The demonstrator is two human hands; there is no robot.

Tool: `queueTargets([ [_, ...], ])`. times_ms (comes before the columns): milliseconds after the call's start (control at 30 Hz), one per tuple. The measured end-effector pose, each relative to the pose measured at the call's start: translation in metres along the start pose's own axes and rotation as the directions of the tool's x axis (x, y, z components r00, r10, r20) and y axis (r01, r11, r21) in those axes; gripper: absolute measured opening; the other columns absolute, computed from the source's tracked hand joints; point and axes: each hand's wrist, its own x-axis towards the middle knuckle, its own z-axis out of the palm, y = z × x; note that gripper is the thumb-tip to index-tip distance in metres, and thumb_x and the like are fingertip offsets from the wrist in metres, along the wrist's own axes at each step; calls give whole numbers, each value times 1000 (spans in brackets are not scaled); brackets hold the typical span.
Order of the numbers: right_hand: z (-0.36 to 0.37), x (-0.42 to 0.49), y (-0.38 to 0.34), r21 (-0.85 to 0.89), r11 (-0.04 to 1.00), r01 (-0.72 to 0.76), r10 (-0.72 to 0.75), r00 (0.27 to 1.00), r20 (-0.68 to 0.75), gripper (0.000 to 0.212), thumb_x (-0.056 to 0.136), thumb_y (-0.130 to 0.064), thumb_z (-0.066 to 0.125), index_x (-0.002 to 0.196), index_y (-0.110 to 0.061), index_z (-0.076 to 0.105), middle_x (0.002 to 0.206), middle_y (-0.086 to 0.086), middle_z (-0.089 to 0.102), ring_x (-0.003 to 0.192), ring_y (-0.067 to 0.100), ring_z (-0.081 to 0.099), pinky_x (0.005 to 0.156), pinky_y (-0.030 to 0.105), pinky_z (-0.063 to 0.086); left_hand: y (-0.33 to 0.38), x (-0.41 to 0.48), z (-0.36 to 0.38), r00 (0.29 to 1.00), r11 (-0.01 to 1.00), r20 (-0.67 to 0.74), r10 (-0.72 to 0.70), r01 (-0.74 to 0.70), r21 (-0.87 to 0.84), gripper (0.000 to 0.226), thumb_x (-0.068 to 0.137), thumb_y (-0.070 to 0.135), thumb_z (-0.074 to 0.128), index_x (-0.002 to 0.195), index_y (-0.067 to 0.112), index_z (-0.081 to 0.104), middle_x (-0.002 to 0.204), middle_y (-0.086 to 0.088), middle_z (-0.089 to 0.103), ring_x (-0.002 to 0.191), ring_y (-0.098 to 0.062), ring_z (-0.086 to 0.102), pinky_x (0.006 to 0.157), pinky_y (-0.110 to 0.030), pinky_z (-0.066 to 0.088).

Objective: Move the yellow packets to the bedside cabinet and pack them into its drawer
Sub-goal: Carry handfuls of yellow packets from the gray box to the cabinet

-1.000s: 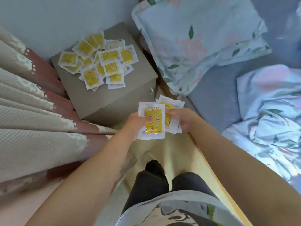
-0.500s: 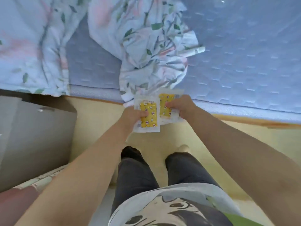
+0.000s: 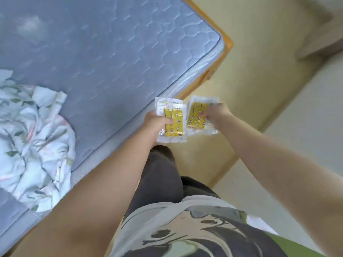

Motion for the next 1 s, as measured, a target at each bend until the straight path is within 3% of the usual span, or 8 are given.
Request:
queueTargets([
  [200,-122,65,-7,293,953,-81,113,989,-96,29,82,-10,72,107,-9,57,73,0,53,78,21,55,47,25,35,102,67,112,990,976,129,50,-76,204,41,72,0,78,106,14,62,103,0,67,96,-22,64,89,-34,51],
  [300,-184,98,-25,369,924,-101,159,979,-129,22,83,-8,70,101,-8,57,74,-1,54,72,18,54,48,24,34,158,106,170,979,960,197,44,-96,264,49,68,0,79,114,11,65,107,-4,70,99,-25,66,93,-44,52],
  [433,-260,133,-49,463,876,-133,229,961,-157,19,82,-3,69,96,-8,56,74,0,54,65,14,55,48,24,36,233,138,243,960,909,280,26,-139,393,71,63,15,83,129,11,56,126,-5,63,112,-24,61,98,-41,48],
  [667,-371,210,-77,546,825,-146,281,944,-171,34,79,0,71,110,-3,57,96,6,63,93,25,62,74,35,49,336,183,350,956,885,291,29,-159,437,74,70,12,83,136,8,49,135,-6,55,120,-25,55,100,-38,46],
  [733,-405,241,-88,548,823,-149,280,946,-162,34,79,0,71,111,-2,59,98,7,65,87,24,64,67,32,51,363,202,377,963,887,268,25,-145,439,66,72,9,81,132,7,53,130,-5,58,117,-24,57,95,-32,46],
  [833,-460,288,-114,537,835,-123,230,964,-136,26,81,1,70,105,-2,62,89,6,66,67,15,63,49,25,46,410,229,417,972,904,229,58,-148,401,34,75,4,77,105,9,61,103,-2,65,97,-20,62,78,-25,44],
  [933,-511,335,-155,469,878,-91,164,980,-116,27,79,4,69,105,0,63,80,3,64,65,13,61,49,25,46,461,247,450,984,942,163,76,-125,312,25,77,1,74,93,14,62,82,3,63,74,-13,61,61,-20,44],
  [1000,-539,361,-185,400,913,-80,132,986,-105,28,78,4,70,105,1,63,87,7,64,69,16,60,54,26,48,490,260,464,989,966,135,59,-90,242,25,76,-2,73,98,9,64,87,-1,67,80,-17,65,61,-21,48],
])
